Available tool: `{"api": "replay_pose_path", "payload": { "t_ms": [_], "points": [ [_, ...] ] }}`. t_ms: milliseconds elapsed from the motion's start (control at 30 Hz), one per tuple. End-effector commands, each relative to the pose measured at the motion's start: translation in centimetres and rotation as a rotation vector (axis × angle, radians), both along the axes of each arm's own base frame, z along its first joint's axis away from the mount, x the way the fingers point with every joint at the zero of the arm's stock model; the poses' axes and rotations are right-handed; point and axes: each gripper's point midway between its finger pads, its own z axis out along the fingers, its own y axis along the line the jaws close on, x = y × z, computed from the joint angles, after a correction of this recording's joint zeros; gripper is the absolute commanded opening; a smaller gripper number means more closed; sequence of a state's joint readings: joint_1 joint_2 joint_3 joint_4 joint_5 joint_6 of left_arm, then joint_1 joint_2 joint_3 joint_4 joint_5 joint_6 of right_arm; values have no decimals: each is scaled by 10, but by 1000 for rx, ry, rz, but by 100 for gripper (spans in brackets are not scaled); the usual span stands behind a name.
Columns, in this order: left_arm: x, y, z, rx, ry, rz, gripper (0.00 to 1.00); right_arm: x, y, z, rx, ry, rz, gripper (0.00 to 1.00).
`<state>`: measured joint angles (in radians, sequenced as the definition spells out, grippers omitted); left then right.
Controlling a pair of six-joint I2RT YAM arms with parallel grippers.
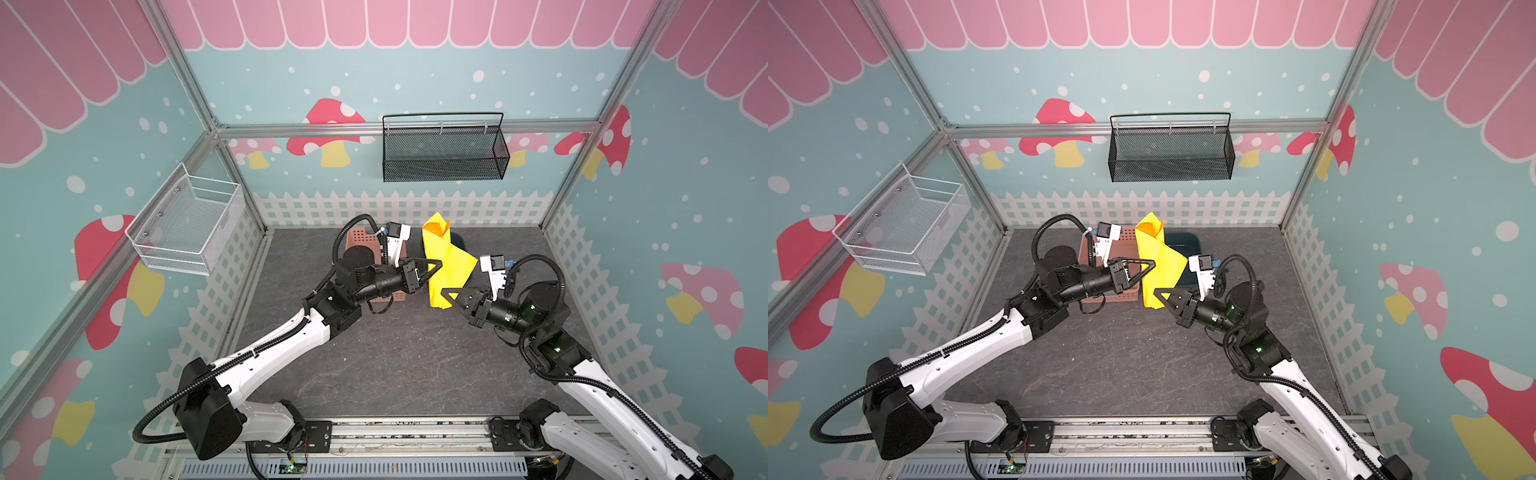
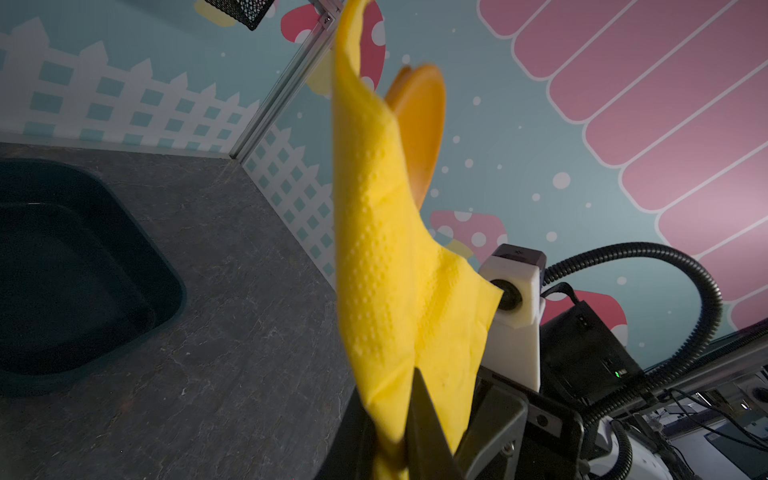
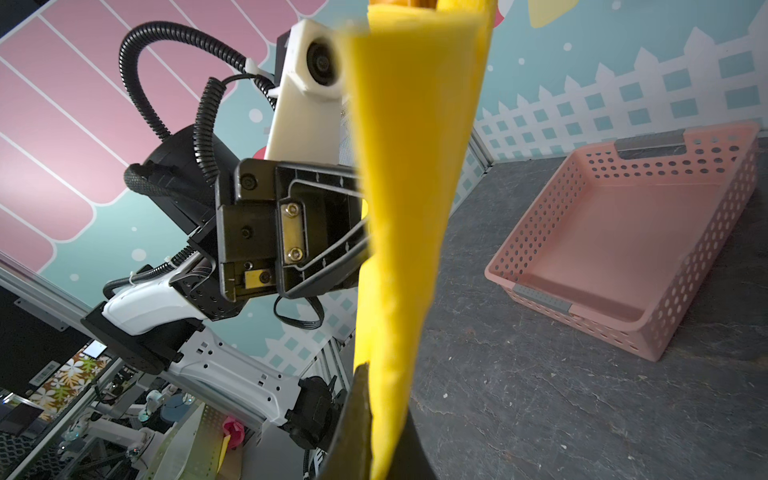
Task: Place the utensils on the paper napkin and roll it up
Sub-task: 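Raise the napkin roll upright with the left gripper while the right holds the loose end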
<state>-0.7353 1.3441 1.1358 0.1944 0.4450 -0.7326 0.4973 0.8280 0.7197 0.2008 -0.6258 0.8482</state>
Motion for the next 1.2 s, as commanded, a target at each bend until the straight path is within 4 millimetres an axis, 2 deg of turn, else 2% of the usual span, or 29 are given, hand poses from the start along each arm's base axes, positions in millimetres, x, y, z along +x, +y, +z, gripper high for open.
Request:
{"api": "replay_pose_path", "payload": {
  "t_ms": [0, 400, 600, 767, 900, 1167],
  "points": [
    [-8, 5, 28, -33, -54, -5, 21, -6, -1, 20, -6, -120, 8, 0],
    [-35, 19, 59, -76, -150, -50, 45, -22, -6, 70, -49, -424, 9, 0],
    [-50, 30, 75, -94, -226, -66, 52, -36, -5, 92, -46, -570, 53, 0],
    [-74, 36, 95, -124, -336, -140, 55, -44, -1, 102, -26, -624, 100, 0],
    [-88, 43, 102, -118, -421, -159, 59, -55, 0, 107, 6, -693, 141, 0],
    [-90, 45, 115, -100, -468, -155, 62, -77, 3, 109, 54, -750, 260, 0]
  ]
}}
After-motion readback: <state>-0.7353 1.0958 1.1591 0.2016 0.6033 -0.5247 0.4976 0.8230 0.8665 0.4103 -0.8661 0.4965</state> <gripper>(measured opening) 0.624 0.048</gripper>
